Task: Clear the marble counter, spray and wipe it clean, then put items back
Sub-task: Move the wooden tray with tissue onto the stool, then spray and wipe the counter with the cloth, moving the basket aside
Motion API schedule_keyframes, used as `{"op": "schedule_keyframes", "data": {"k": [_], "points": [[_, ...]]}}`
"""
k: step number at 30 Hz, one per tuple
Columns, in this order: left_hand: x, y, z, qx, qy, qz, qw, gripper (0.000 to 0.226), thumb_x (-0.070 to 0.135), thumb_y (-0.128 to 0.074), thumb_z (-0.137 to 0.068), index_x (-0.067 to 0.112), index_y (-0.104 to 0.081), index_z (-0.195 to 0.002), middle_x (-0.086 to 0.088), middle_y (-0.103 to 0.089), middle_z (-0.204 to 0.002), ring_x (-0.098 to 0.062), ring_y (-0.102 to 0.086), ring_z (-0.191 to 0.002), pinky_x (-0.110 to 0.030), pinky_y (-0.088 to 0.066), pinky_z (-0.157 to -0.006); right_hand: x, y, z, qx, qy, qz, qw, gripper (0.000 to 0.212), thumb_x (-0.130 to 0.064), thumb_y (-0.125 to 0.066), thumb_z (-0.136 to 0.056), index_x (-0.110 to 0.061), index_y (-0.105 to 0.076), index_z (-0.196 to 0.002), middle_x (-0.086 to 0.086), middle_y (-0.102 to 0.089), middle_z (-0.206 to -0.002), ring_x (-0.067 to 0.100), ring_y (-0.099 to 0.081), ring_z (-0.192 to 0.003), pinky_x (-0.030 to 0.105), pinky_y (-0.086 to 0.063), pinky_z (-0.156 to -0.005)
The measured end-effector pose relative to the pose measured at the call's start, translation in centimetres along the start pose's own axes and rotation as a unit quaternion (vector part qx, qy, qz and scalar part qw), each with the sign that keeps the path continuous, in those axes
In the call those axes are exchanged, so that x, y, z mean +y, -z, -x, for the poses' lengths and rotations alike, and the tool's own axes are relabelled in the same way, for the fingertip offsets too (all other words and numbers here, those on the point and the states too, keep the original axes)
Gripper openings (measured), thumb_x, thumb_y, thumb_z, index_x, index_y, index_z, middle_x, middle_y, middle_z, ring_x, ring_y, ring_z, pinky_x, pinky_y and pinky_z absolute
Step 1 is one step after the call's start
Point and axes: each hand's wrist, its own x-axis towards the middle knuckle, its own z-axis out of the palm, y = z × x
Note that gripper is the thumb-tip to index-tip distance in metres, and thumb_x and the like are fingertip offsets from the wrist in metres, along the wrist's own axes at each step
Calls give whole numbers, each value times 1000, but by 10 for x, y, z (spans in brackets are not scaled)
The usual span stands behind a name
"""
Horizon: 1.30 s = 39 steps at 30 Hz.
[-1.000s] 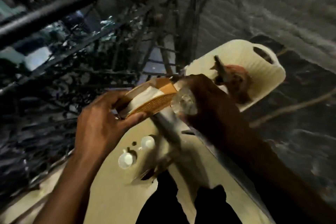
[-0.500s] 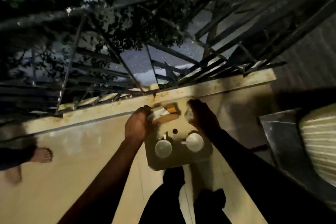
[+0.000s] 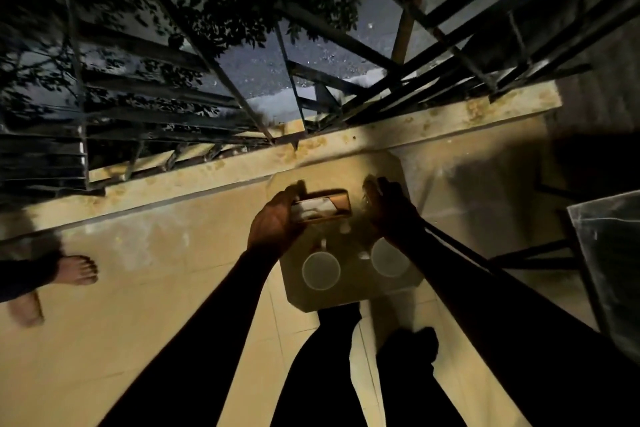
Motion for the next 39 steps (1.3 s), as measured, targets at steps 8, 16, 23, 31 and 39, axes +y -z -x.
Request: {"op": "schedule_keyframes", "data": {"k": [8, 16, 23, 31, 39], "points": [[7, 0, -2, -21, -32, -6, 999, 67, 40, -66, -76, 25, -41, -137, -6, -53, -133, -27, -52, -118, -37, -47, -93, -5, -14, 0, 30, 6, 29, 999, 30, -27, -46, -91, -8, -62, -108, 15, -63, -103, 31, -60, -72, 35, -49, -54], [61, 37, 19, 43, -148, -45, 987, 73, 32, -71, -76, 18, -37, -140, -7, -45, -137, -25, -46, -123, -36, -41, -101, -27, 87, 17, 75, 0, -154, 985, 56, -41, -53, -86, -12, -46, -132, 13, -51, -131, 27, -57, -112, 42, -49, -90], [179, 99, 83, 132, -264, 33, 955, 70, 31, -70, -83, 31, -33, -142, 0, -41, -143, -18, -43, -127, -31, -43, -96, -42, 229, 98, 251, 1, -197, 948, 50, -48, -45, -92, -14, -49, -129, 9, -57, -126, 20, -47, -116, 29, -34, -98], [356, 84, 147, 86, -426, 45, 899, 63, 36, -72, -82, 27, -44, -137, -2, -50, -137, -12, -45, -121, -30, -43, -97, 28, 347, 243, 375, -183, -206, 885, 44, -42, -58, -86, -17, -54, -122, 5, -58, -119, 16, -51, -108, 17, -34, -91], [473, 13, 173, -30, -434, -3, 900, 73, 35, -73, -80, 26, -34, -142, 1, -40, -145, -18, -44, -129, -33, -42, -101, 111, 329, 339, 424, -322, -260, 806, 39, -36, -61, -88, -17, -52, -121, 8, -59, -119, 24, -59, -106, 40, -50, -88]]}}
